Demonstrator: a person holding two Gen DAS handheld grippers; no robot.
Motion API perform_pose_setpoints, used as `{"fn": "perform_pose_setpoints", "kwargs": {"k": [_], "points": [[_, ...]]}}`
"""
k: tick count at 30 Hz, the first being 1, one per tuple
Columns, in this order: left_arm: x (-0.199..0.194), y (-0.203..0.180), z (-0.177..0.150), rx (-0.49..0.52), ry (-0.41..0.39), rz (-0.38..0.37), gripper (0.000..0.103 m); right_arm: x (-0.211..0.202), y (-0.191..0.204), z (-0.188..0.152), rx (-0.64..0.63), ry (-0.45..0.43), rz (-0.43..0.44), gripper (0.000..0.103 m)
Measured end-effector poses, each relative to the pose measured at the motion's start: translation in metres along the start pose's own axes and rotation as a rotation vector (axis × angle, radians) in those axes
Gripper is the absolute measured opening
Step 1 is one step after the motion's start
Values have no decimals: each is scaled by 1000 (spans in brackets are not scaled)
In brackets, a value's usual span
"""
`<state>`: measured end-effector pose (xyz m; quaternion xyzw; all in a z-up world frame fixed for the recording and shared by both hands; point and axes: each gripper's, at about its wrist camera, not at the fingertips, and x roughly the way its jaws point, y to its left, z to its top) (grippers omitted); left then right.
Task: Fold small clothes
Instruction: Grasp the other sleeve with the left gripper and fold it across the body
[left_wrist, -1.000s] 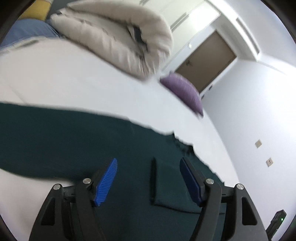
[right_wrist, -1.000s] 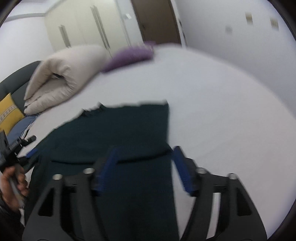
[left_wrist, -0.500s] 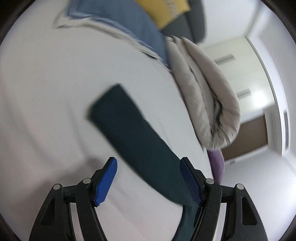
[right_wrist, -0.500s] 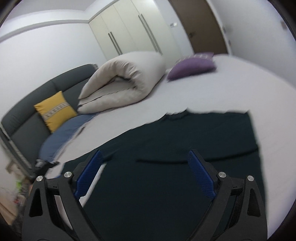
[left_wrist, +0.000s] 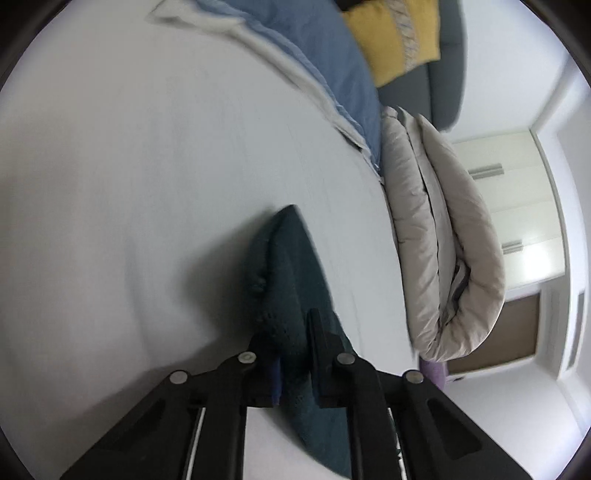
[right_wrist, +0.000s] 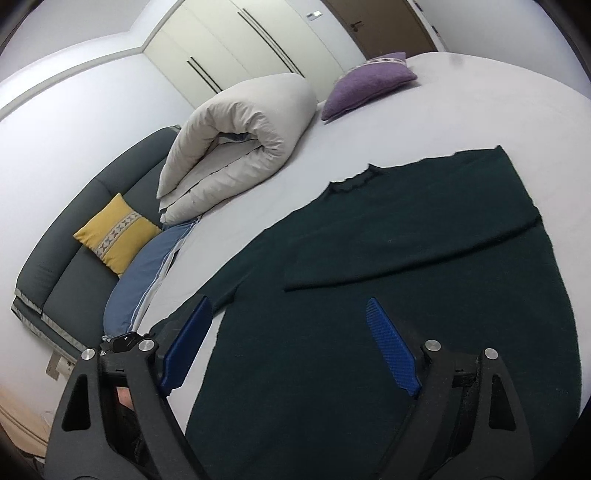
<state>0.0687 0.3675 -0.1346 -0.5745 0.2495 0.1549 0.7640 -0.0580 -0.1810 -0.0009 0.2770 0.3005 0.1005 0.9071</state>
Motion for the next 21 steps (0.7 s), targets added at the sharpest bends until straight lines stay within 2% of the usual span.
{"fn": "perform_pose_setpoints", "kwargs": {"k": [3,7,10,11,13,14,18,21], "points": [[-5,-42,-16,167,-16,3,7,2,-15,-2,21,3,-11,81],[-5,-120,-66,438,14,-32,8,3,-39,-7,81,6,-20,79],[-3,-181,-131,687,57,-62,8,-1,-56,-10,110,-6,-29,79],[-2,-205,-165,800,79,-82,8,-3,-61,-11,120,-10,-31,79],[-1,-231,-215,937,109,-110,8,-9,-74,-12,139,-21,-39,79],[0,-245,-252,1030,134,-126,9,-11,-80,-12,149,-28,-44,79],[5,-266,-353,1261,194,-158,9,-21,-108,-9,187,-49,-64,79],[21,-267,-407,1363,243,-153,9,-22,-124,-5,205,-49,-75,79]]}}
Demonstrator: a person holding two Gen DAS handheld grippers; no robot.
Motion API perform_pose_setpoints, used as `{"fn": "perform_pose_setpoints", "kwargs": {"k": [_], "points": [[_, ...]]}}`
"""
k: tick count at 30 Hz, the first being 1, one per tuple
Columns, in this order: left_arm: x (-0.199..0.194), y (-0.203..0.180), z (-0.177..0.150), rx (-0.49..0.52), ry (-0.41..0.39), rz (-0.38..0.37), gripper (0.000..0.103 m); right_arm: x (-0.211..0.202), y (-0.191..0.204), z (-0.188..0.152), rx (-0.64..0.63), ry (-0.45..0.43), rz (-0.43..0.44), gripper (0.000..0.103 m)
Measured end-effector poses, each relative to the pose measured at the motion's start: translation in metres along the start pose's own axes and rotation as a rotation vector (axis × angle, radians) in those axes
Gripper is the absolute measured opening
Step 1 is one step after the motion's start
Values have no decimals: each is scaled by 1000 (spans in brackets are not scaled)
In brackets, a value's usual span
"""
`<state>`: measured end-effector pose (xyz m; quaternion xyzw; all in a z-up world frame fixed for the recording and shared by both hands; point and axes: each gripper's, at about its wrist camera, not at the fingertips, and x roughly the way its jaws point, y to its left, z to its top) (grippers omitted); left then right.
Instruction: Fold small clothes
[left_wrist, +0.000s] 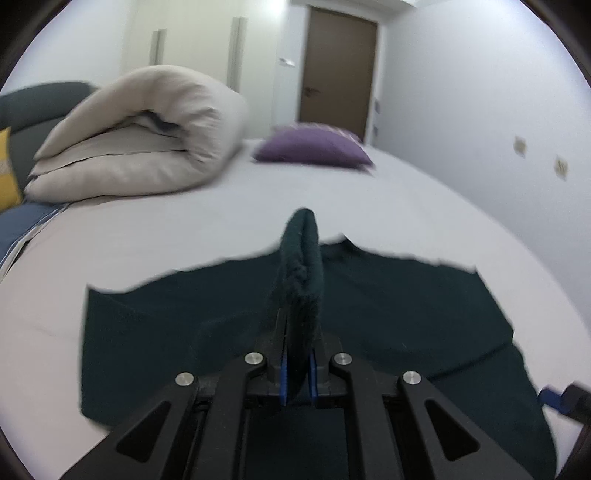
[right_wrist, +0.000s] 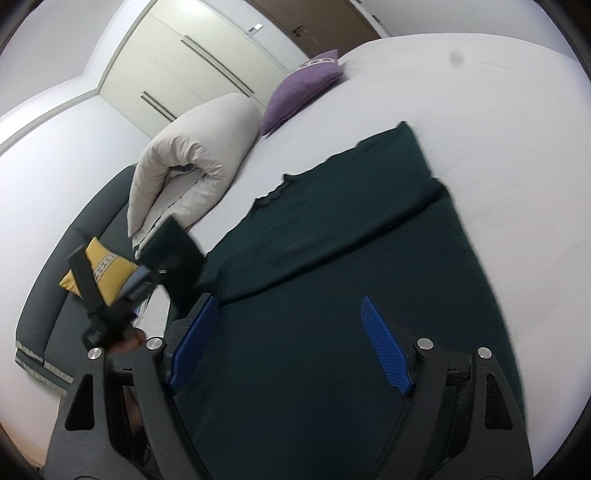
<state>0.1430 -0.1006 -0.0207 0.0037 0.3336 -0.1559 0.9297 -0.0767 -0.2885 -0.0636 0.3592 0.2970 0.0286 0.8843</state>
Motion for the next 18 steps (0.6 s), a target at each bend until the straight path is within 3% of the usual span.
{"fn": "perform_pose_setpoints", "kwargs": {"k": [4,6,7,11,18], "points": [[32,-17,-12,17,76,8,14,10,-13,9,5,21,-11,79],[41,-17,-19,31,117,11,32,21,-16,14,7,41,-11,79],[46,-17,-22,50,143,16,48,29,-18,17,9,59,-11,79],[32,-11,-32,31,136,-5,73,57,-14,26,3,97,-2,79],[-9,11,-51,2,128,-59,82,123,29,51,-45,202,36,79]]}}
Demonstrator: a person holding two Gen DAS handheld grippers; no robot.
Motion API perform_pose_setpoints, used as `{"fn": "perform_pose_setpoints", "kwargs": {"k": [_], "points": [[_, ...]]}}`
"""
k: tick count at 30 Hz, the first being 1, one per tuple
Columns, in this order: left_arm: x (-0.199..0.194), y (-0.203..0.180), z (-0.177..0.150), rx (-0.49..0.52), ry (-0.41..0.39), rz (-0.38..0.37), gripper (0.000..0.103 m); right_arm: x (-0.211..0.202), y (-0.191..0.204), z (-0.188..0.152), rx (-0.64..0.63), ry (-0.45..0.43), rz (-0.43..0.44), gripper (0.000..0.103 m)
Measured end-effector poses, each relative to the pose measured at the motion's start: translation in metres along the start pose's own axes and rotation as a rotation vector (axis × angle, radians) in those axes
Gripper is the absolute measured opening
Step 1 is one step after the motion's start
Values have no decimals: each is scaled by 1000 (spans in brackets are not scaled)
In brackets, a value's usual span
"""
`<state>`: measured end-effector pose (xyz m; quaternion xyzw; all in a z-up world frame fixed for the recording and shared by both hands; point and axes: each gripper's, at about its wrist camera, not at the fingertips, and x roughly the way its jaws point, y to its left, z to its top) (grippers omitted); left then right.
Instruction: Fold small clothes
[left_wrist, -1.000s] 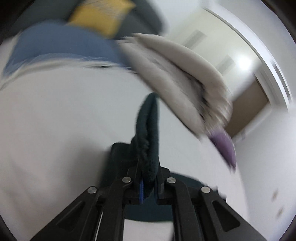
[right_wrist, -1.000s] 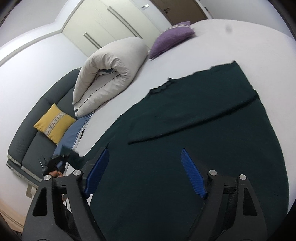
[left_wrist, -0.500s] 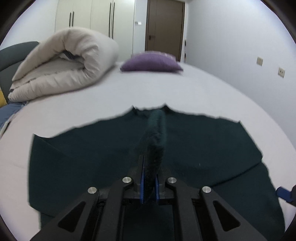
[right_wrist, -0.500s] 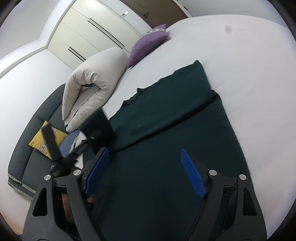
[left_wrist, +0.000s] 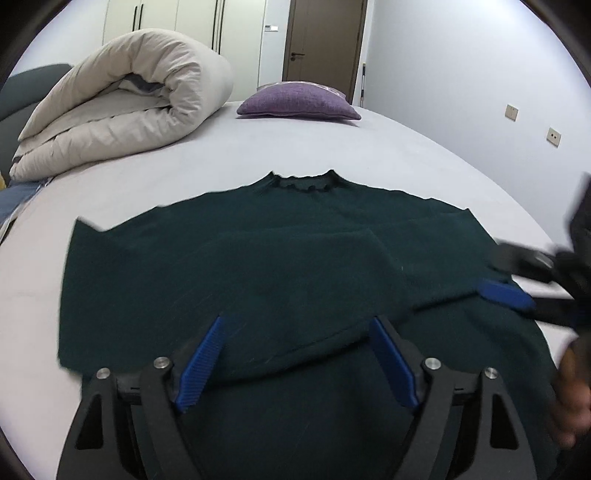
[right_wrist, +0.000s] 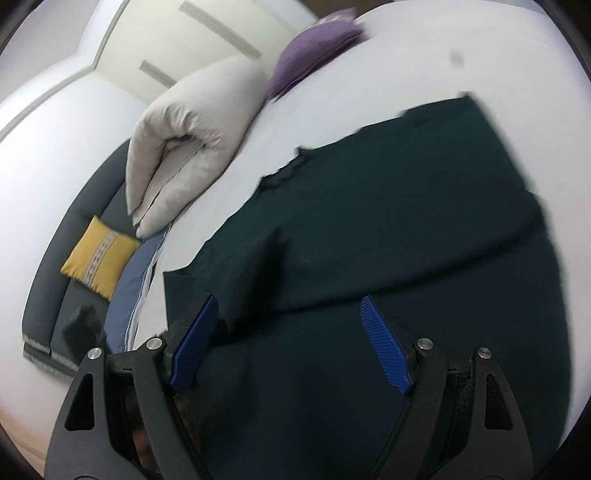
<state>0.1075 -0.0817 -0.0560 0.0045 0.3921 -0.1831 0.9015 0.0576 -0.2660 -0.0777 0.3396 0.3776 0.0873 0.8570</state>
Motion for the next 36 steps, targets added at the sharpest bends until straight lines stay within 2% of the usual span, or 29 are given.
{"fn": "perform_pose_setpoints", "kwargs": {"k": [5,8,10,11,14,16,17,24,30,36], "points": [[-31,40,-11,-104,-33,-45,81,50,24,18,-34,93,-48,79],[-44,67,-12,-178,-57,-46,81,80,26,21,-34,167,-114,67],[-52,86,-12,-225,-74,-39,79,89,34,18,-64,167,-139,63],[-55,92,-13,-239,-82,-36,79,91,39,18,-82,171,-146,59],[-58,113,-15,-280,-91,-20,75,96,51,13,-127,193,-151,32],[-61,124,-19,-312,-95,-19,73,93,59,10,-175,181,-176,19],[-61,130,-20,-329,-97,-18,73,92,63,9,-197,175,-188,8],[-66,162,-15,-402,-124,19,73,56,70,34,-261,91,-196,6],[-53,187,0,-474,-126,37,72,33,33,51,-212,63,-242,6],[-17,188,19,-451,-59,62,71,48,4,47,-152,55,-220,7]]}}
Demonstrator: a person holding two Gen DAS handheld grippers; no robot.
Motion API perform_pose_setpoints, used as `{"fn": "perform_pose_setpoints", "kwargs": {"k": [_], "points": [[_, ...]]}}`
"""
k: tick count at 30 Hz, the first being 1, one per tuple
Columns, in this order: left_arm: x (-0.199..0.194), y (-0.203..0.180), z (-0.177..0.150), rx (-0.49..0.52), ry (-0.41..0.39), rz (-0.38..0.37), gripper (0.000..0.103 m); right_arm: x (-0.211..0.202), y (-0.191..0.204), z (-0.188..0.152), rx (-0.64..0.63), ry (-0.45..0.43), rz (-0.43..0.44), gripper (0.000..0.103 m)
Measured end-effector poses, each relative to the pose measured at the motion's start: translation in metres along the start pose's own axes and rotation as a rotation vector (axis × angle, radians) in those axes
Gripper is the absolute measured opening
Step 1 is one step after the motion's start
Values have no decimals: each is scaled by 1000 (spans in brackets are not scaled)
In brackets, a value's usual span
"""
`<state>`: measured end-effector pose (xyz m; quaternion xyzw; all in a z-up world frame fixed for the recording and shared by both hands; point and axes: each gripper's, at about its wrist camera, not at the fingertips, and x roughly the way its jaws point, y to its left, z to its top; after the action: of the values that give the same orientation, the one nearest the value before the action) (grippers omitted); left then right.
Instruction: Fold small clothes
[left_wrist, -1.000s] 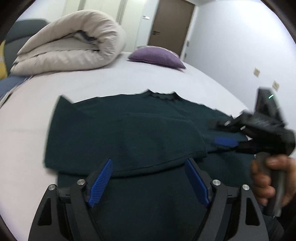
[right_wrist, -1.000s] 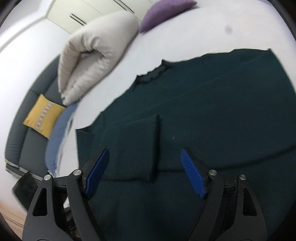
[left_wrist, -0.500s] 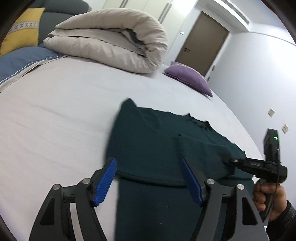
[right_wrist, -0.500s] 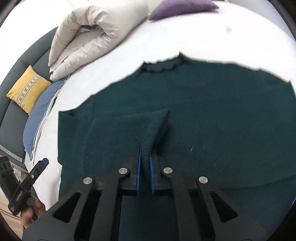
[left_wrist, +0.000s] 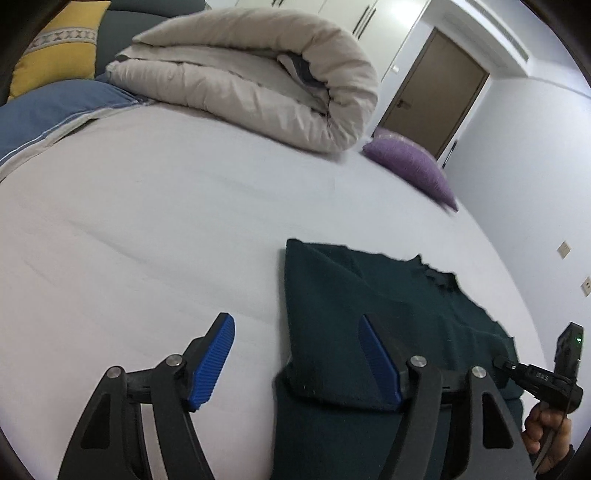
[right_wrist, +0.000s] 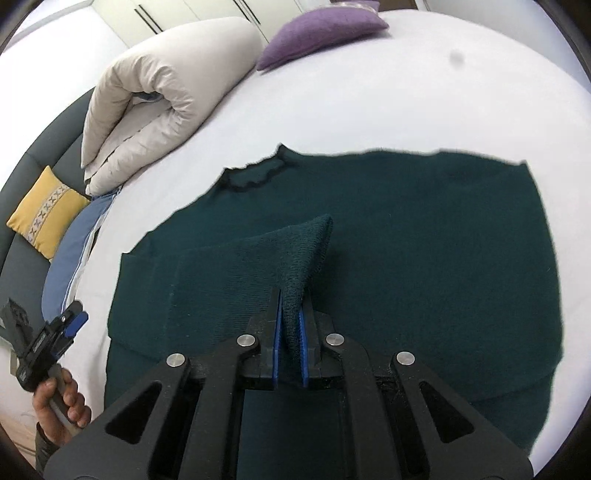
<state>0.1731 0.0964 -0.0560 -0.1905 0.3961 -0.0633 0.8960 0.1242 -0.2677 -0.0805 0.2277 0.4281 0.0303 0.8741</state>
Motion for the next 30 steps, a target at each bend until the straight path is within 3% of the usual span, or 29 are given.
{"fn": "perform_pose_setpoints", "kwargs": {"k": [3,8,12,16,23,30], "points": [[18,-6,-3,38,41,29,70,10,-4,1,5,-4,3,7],[31,-4,-25,78,98,72,49,13,-9,6,2,-14,5,7],[31,-3,-33,110,102,89,48,20,-11,6,1,0,-12,7],[40,-14,-35,195,114,136,37,25,-16,4,31,3,-28,6],[40,-8,-36,170,93,154,34,26,-21,1,58,-13,-33,6],[28,-17,-30,170,46,218,29,22,12,-3,-100,19,-96,7]]}}
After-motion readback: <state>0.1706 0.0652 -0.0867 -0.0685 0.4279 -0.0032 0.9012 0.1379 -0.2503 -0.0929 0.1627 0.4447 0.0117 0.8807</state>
